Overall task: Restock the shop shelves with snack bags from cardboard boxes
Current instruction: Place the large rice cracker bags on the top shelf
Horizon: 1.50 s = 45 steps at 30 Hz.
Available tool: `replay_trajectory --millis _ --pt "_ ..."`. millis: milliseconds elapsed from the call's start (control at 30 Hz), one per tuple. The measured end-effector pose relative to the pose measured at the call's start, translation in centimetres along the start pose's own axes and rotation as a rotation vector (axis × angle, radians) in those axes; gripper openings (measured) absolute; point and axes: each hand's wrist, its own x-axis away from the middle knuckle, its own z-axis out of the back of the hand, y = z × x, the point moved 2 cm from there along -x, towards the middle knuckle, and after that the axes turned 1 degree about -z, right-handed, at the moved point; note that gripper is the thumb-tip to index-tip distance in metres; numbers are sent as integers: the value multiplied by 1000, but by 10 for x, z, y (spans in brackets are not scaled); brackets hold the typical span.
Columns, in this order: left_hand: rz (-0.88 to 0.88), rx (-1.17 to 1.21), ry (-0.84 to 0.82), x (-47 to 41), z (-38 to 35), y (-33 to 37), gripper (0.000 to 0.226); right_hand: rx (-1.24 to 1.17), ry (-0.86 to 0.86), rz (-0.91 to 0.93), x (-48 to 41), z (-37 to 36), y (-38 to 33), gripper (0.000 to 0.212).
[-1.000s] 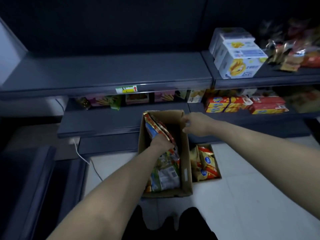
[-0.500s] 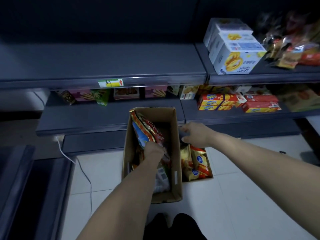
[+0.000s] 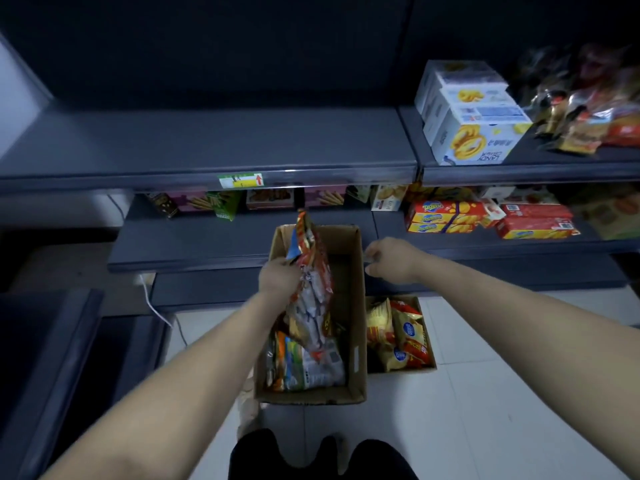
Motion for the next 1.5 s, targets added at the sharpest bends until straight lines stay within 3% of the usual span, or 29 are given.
replay_trajectory --millis 67,133,200,233,333,433,600,700,800,933,1067,1200,1367,1500 --pt "-11 90 -53 8 29 22 15 -43 -1 5 2 8 -10 46" --pt "-36 133 -134 21 59 49 30 -149 10 15 4 18 -19 44" --pt "-100 180 -191 38 89 79 31 -347 -23 39 11 31 -28 39" --pt "-138 208 -212 47 105 94 28 -483 -63 62 13 37 -31 44" --pt "-237 212 -268 70 150 136 33 -896 -128 93 20 67 -33 96" --pt "-329 273 -301 89 192 172 26 -1096 -147 182 37 106 -45 93" --pt "-523 431 -295 110 245 231 14 -1099 -148 485 74 169 -98 67" --pt "-635 553 -225 105 280 262 27 -1178 -10 622 90 207 -129 51" --pt "-678 586 -17 108 310 294 11 -1224 175 698 103 245 -160 51" --pt "-696 503 133 105 340 334 39 -1227 369 752 109 297 -199 44" --pt "-750 372 63 84 355 363 71 -1243 522 751 104 341 -234 44" --pt "-808 384 -14 50 372 388 85 -1248 647 748 81 374 -265 46" --pt "-814 423 -22 -8 396 411 82 -1202 688 718 31 398 -299 22" --pt "-769 395 -90 -61 399 414 92 -1147 659 646 -21 397 -313 29"
